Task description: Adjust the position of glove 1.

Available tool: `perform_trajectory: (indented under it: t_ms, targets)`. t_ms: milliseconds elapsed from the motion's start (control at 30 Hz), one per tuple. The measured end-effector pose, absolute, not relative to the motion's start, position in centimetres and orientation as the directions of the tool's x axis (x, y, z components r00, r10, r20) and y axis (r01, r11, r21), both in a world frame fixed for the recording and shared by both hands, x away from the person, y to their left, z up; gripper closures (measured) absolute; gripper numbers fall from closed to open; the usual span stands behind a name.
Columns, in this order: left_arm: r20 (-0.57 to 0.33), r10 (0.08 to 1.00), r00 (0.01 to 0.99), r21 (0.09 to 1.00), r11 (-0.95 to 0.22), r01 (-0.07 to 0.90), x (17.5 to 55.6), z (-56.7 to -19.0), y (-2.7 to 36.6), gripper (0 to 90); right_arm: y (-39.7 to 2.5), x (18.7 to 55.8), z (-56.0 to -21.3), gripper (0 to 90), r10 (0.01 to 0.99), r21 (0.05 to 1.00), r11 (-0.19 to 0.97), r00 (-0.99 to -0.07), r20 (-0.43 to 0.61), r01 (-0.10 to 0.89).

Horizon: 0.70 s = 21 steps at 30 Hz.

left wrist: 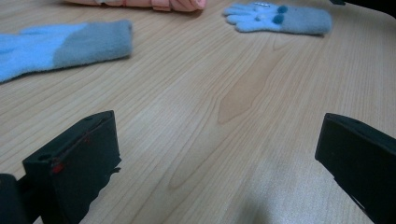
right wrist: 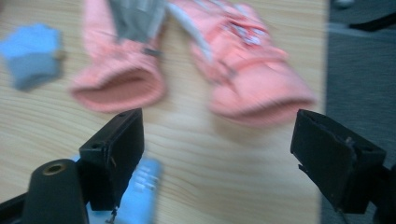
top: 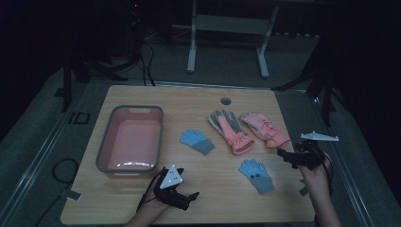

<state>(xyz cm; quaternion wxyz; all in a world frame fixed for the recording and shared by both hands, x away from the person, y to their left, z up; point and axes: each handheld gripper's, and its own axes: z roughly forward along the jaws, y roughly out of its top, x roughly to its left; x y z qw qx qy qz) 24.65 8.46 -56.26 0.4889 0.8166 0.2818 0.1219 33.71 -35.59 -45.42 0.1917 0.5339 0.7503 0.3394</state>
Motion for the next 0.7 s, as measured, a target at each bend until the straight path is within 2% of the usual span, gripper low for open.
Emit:
perform_trajectory:
  t_ms: [133,167,433,700]
  targets:
    - [-0.082,0.576,0.813,0.868,-0.36,0.343,24.6,-56.3,8.5,0.0,-33.5,34.6,-44.2,13.0,0.912,0.71,0.277,-0.409,0.017,0.647]
    - [-0.08,0.577,0.813,0.868,-0.361,0.342,24.6,-56.3,8.5,0.0,-32.1,35.1,-43.5,13.3,0.884,0.716,0.311,-0.467,0.023,0.625]
    - [-0.079,0.575,0.814,0.872,-0.356,0.335,24.6,-56.2,8.6,0.0,-26.0,37.1,-42.6,15.0,0.774,0.71,0.458,-0.633,-0.023,0.534]
    - [-0.08,0.572,0.817,0.875,-0.352,0.332,24.5,-56.2,8.6,0.0,-22.8,38.6,-42.8,15.4,0.734,0.704,0.492,-0.679,-0.017,0.513]
